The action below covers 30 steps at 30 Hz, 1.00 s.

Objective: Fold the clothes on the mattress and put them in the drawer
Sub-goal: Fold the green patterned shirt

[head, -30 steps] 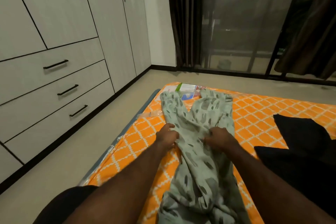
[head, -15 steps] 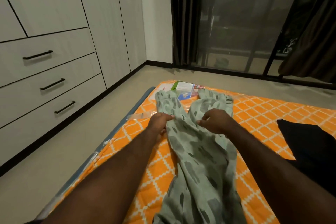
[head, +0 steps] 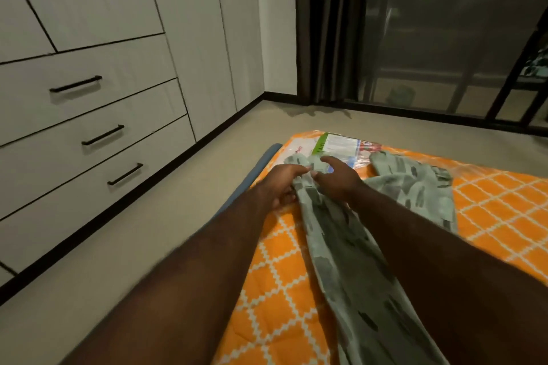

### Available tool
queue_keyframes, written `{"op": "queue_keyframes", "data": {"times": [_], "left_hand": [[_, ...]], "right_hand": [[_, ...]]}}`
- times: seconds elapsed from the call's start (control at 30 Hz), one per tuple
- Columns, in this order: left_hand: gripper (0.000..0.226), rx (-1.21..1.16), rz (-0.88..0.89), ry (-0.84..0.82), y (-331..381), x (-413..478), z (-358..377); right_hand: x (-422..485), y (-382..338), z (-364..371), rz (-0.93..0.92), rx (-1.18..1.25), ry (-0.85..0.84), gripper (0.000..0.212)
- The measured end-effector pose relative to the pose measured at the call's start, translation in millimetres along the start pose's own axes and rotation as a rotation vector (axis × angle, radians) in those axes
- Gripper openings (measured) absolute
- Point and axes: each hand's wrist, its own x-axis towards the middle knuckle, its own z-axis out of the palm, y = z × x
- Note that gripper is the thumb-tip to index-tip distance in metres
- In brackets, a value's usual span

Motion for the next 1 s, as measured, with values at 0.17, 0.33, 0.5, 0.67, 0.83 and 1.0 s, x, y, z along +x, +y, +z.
{"op": "queue_keyframes", "data": {"times": [0.17, 0.33, 0.5, 0.67, 0.83, 1.0], "left_hand": [[0.016, 0.019, 0.09, -0.024, -5, 7, 3], [0.018, -0.153, 0.288, -0.013, 7, -26, 28], [0.026, -0.261, 0.397, -0.14, 42, -71, 66], [0.031, -0.318, 0.381, -0.294, 70, -91, 112], [0.042, -0.317, 0.426, -0.345, 71, -67, 146], [0.039, -0.078, 0.404, -0.284, 37, -12, 164]], "right_hand": [[-7, 2, -3, 0.146, 0.272, -0.112, 0.028], [-39, -6, -43, -0.04, 0.427, 0.053, 0.008], [-71, -9, -100, -0.129, 0.449, 0.286, 0.005], [-79, 4, -157, -0.206, 0.336, 0.451, 0.021], [-72, 30, -185, -0.197, 0.317, 0.427, 0.049], [-56, 87, -172, -0.024, 0.265, 0.295, 0.055]]}}
